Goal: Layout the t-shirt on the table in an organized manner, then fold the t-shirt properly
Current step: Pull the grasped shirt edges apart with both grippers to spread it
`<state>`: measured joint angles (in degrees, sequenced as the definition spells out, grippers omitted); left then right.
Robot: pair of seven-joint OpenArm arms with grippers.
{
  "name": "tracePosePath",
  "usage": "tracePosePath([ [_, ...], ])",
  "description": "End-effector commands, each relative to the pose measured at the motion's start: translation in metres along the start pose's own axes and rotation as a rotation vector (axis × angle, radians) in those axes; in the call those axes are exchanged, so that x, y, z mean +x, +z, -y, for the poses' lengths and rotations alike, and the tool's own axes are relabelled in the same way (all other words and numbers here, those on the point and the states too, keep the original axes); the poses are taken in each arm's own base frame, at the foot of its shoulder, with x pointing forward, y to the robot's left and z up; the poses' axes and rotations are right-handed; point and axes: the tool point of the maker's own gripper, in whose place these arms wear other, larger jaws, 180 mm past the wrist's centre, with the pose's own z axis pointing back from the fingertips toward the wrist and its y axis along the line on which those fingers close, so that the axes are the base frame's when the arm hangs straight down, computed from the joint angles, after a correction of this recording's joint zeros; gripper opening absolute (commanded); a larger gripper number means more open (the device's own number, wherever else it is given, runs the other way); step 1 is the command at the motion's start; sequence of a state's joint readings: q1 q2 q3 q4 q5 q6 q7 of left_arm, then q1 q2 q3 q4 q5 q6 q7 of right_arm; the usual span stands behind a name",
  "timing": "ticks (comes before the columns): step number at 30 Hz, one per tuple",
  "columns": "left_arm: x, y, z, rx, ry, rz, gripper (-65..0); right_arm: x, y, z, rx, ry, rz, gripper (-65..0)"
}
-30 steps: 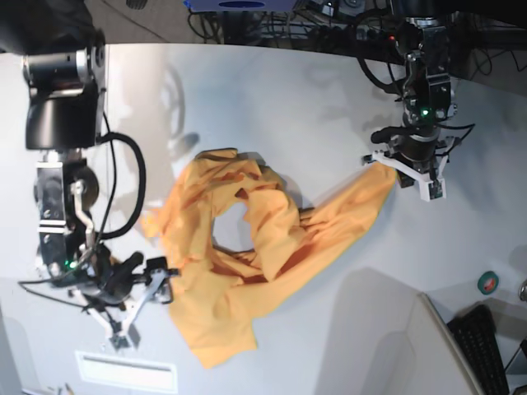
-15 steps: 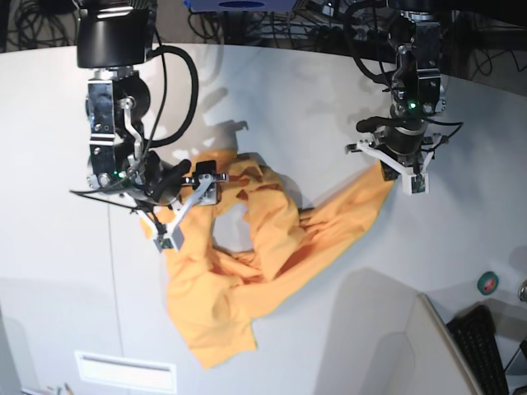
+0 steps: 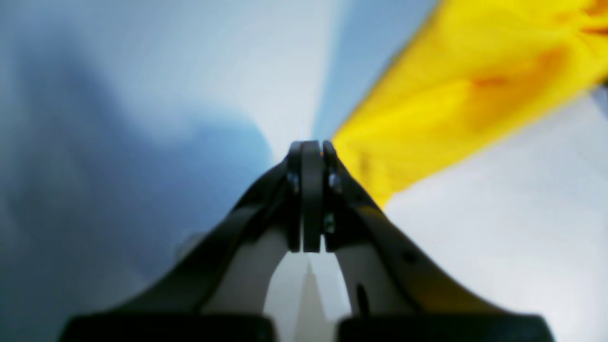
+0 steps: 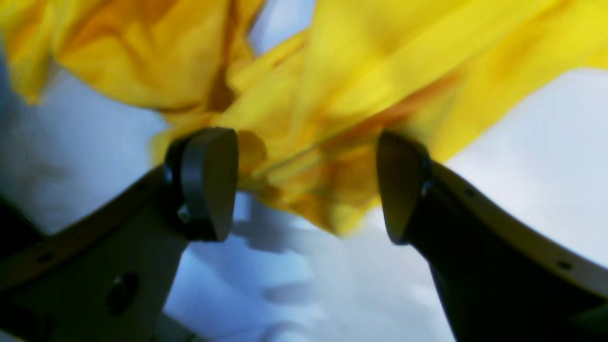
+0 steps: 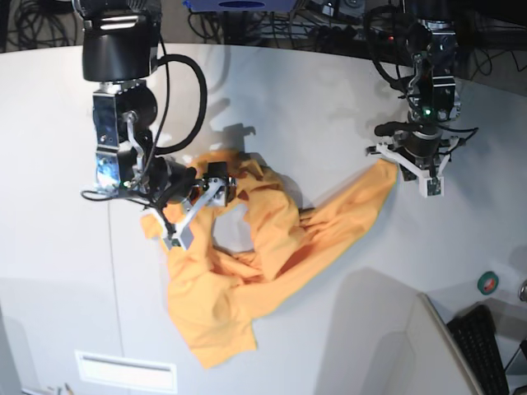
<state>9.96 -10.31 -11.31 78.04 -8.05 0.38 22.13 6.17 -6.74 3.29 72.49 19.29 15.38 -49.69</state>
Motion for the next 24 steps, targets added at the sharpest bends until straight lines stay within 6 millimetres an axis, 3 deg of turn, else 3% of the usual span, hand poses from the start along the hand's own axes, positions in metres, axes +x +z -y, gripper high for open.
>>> tracePosePath([
  [1,0.015,-0.004,-0.009,0.014,-0.01,0.039,-65.0,0.018,0.0,-0.009,0.034,-0.007,0.038,-25.1],
  [3,0.012,-0.013,-0.013,0.023,-0.004,0.017,-65.0,0.016,-0.006,-0.012,0.071,-0.042,0.022,-34.7],
  [6,0.007,-0.025,-0.025,0.045,-0.005,-0.018,-65.0,0.02,0.001,-0.006,0.086,-0.05,0.033,-62.1],
  [7,0.004,-0.027,-0.028,0.05,-0.005,-0.029,-65.0,0.02,0.004,-0.003,0.093,-0.056,0.034,-65.0],
  [12,0.004,-0.041,-0.04,0.074,0.0,-0.061,-65.0,0.017,0.041,0.014,0.094,-0.026,0.023,-65.0],
  [16,0.017,-0.051,-0.047,0.088,0.008,0.001,-65.0,0.032,0.078,0.028,0.029,0.077,0.075,-65.0],
  [20,0.039,-0.045,-0.034,0.059,0.004,0.058,-65.0,0.059,0.101,0.052,-0.054,0.11,0.122,-65.0],
  [21,0.036,-0.04,-0.026,0.046,0.005,0.051,-65.0,0.064,0.105,0.059,-0.078,0.097,0.13,-65.0],
  [24,0.057,-0.017,0.003,-0.007,0.017,0.11,-65.0,0.072,0.113,0.072,-0.119,0.078,0.144,-65.0],
])
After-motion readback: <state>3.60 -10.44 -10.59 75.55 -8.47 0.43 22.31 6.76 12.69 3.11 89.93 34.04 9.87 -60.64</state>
